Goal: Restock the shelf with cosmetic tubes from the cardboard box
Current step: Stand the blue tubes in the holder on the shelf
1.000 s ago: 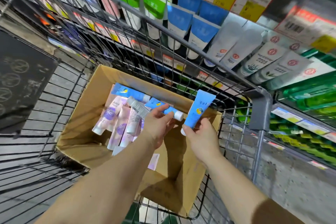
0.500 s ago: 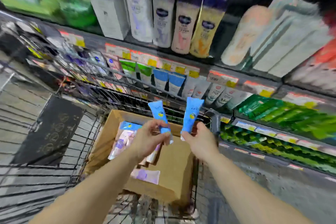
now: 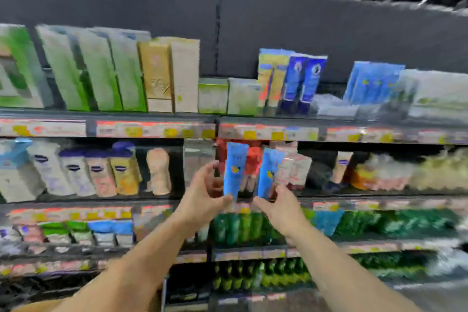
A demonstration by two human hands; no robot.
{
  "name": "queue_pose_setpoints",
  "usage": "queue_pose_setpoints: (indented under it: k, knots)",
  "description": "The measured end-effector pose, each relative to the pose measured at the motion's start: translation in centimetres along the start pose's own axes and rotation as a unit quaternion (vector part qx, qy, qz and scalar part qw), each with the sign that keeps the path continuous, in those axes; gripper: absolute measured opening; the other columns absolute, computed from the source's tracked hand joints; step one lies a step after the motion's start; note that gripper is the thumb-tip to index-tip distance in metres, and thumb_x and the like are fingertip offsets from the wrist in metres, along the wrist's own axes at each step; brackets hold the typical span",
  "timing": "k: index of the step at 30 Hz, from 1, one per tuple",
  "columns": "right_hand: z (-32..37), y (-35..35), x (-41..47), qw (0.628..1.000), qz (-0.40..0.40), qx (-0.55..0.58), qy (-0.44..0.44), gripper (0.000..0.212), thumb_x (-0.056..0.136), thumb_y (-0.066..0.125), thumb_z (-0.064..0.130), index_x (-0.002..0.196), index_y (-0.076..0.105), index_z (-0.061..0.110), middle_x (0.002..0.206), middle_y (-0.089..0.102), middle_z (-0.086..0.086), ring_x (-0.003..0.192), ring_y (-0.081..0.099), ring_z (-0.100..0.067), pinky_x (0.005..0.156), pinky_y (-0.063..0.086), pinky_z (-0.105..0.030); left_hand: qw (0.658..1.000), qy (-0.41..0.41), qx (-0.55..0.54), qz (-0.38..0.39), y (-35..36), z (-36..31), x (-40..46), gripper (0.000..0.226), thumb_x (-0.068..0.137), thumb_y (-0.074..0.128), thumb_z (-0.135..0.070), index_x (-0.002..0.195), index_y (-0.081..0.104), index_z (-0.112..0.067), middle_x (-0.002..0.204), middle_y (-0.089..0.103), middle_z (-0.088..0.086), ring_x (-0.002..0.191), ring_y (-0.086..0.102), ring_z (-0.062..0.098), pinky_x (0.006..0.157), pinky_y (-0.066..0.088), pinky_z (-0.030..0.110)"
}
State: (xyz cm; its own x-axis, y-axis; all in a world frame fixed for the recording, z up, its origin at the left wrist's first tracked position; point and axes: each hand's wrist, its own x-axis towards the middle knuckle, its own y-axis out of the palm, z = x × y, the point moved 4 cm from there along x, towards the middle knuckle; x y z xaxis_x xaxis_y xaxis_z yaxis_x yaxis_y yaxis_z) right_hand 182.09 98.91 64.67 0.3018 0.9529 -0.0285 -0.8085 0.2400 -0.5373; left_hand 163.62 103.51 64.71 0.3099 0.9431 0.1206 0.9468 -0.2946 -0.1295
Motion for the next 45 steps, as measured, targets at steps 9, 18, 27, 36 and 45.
queue_pose_setpoints:
  k: [9,18,27,36,45]
  knots:
    - [-8.5,-26.2,0.4,0.994,-0.109,0.000,0.017,0.022,0.083,0.073,0.027,0.100,0.060,0.022,0.090,0.068,0.003,0.087,0.065,-0.019,0.074,0.051,-0.032,0.989,0.032,-0.104,0.105,24.9,-8.3,5.8,0.042,0.069,0.077,-0.001,0.105,0.064,-0.020,0.093,0.075,0.004,0.078,0.068,0.012,0.065,0.054,0.024]
    - [-11.0,-34.4,6.1,0.989,-0.144,0.036,0.014,0.025,0.083,0.071,0.025,0.105,0.061,0.020,0.094,0.068,0.004,0.080,0.064,-0.013,0.074,0.052,-0.031,0.988,0.037,-0.106,0.105,30.4,-11.9,13.4,0.038,0.081,0.070,0.005,0.109,0.063,-0.020,0.094,0.075,0.008,0.090,0.069,0.025,0.088,0.054,0.044]
    - [-7.2,-38.4,17.5,0.981,-0.186,0.011,-0.050,0.020,0.082,0.073,0.025,0.097,0.060,0.024,0.094,0.067,0.005,0.084,0.062,-0.012,0.069,0.049,-0.024,0.988,0.079,-0.072,0.108,29.5,-15.5,22.2,0.039,0.085,0.067,0.000,0.119,0.062,-0.019,0.106,0.074,0.006,0.096,0.071,0.023,0.084,0.056,0.039]
    - [-5.7,-38.9,25.2,0.977,-0.191,-0.034,-0.087,0.022,0.087,0.067,0.018,0.107,0.056,0.019,0.093,0.063,0.005,0.087,0.059,-0.015,0.075,0.044,-0.029,0.991,0.087,-0.089,0.055,28.8,-16.3,25.1,0.040,0.085,0.063,0.003,0.119,0.061,-0.018,0.104,0.074,0.006,0.095,0.071,0.023,0.076,0.058,0.029]
    - [-6.7,-38.5,28.1,0.978,-0.165,-0.078,-0.098,0.013,0.092,0.056,0.006,0.099,0.052,0.015,0.091,0.052,0.013,0.090,0.053,-0.015,0.077,0.049,-0.022,0.997,0.053,-0.050,-0.005,29.4,-15.6,24.8,0.048,0.083,0.069,-0.008,0.126,0.055,-0.025,0.109,0.073,0.001,0.100,0.070,0.019,0.087,0.055,0.039]
